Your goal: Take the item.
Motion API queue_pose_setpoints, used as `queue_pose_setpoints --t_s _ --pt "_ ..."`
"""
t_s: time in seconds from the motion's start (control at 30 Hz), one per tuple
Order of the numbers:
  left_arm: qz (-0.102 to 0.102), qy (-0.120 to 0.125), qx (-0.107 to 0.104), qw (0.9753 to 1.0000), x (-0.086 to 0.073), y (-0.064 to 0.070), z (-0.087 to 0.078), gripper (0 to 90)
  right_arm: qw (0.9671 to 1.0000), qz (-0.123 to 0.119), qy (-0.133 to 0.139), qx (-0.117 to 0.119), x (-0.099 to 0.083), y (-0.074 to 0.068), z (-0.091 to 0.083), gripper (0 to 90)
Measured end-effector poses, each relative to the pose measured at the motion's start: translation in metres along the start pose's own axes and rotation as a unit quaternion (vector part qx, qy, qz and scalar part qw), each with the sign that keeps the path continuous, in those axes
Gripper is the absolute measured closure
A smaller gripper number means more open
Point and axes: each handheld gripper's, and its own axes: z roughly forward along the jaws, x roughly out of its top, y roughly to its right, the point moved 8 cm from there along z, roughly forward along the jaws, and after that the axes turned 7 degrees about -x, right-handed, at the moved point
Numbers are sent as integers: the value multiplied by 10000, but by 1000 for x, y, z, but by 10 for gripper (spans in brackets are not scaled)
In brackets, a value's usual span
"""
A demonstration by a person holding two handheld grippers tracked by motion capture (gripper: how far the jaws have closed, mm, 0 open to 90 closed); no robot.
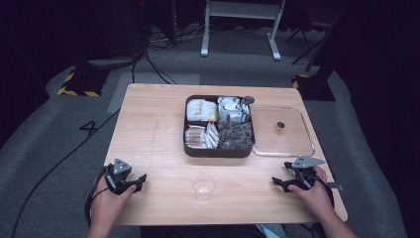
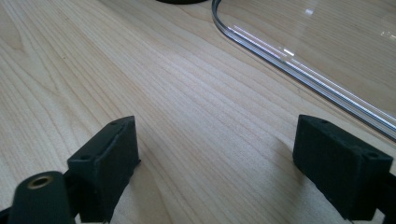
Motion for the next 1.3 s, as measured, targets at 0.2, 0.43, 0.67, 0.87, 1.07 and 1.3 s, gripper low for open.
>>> queue_pose_setpoints --t_s 0.2,0.43,0.67,0.87,1.07,1.3 --pt "336 -48 -492 9982 25 37 -9 376 10000 5 2 -17 0 1 1 147" --pt "468 -103 -583 9972 49 50 -12 373 10000 32 11 -26 1 1 1 154" --pt "697 17 -747 9948 85 56 -11 376 10000 23 16 -15 1 1 1 154" --pt "858 -10 -939 9919 105 63 -5 379 10000 7 20 7 1 2 1 161" --pt "954 133 -1075 9895 131 69 2 379 10000 -4 41 16 0 3 0 179" --pt "882 383 -1279 9871 163 72 9 391 10000 -22 43 28 0 3 0 179"
